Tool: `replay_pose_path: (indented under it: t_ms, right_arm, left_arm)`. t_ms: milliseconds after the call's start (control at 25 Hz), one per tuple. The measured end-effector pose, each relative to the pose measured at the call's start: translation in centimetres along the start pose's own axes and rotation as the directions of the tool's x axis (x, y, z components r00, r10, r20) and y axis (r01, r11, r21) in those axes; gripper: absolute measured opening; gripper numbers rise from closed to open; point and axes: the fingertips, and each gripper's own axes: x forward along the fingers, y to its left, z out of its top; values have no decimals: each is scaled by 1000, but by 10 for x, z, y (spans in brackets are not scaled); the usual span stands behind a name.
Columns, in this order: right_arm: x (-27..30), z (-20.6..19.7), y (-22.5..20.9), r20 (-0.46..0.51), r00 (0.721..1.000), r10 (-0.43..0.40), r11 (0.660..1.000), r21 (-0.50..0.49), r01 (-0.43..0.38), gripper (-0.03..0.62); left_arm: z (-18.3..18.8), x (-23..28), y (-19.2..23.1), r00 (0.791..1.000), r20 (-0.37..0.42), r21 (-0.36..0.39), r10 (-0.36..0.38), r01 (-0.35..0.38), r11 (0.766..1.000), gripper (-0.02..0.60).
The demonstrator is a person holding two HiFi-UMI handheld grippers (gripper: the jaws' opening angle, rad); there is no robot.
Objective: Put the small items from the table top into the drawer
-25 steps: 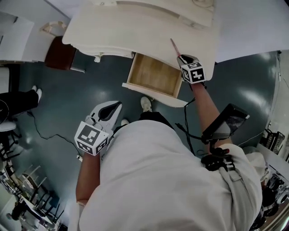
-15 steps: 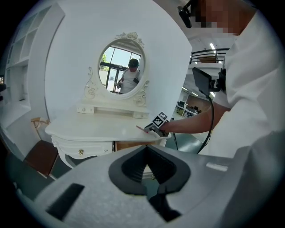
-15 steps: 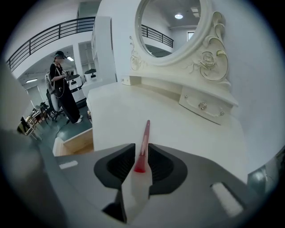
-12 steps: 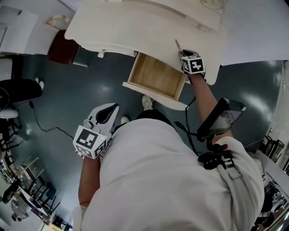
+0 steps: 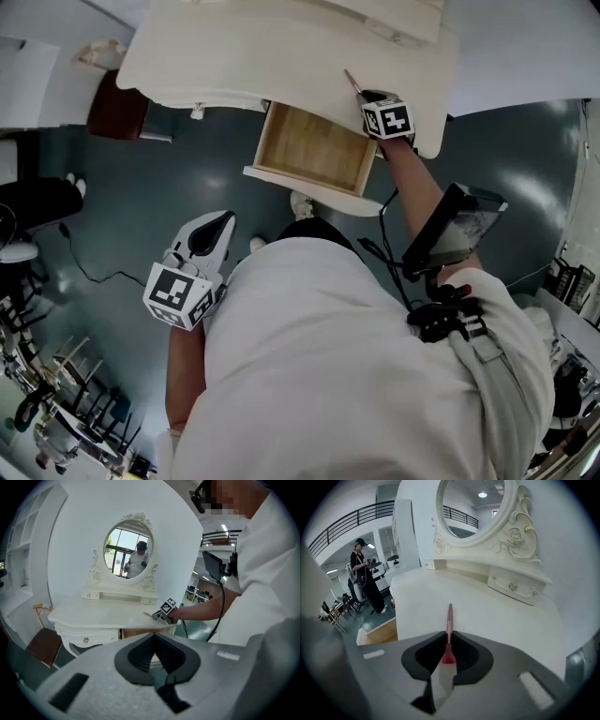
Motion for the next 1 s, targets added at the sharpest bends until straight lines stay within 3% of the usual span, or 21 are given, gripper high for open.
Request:
replay_pose_path:
  t_ms: [480,1000]
  right_arm:
    - [-13,-4,39,13,998,62,997,-47,-62,46]
    - [-10,-38,122,-59,978,202,968,-138,-208,46]
  left_arm:
    - [0,10,7,999,-6,22,-44,45,999,0]
    - [-7,2,6,1000,-3,6,-19,19,1000,0]
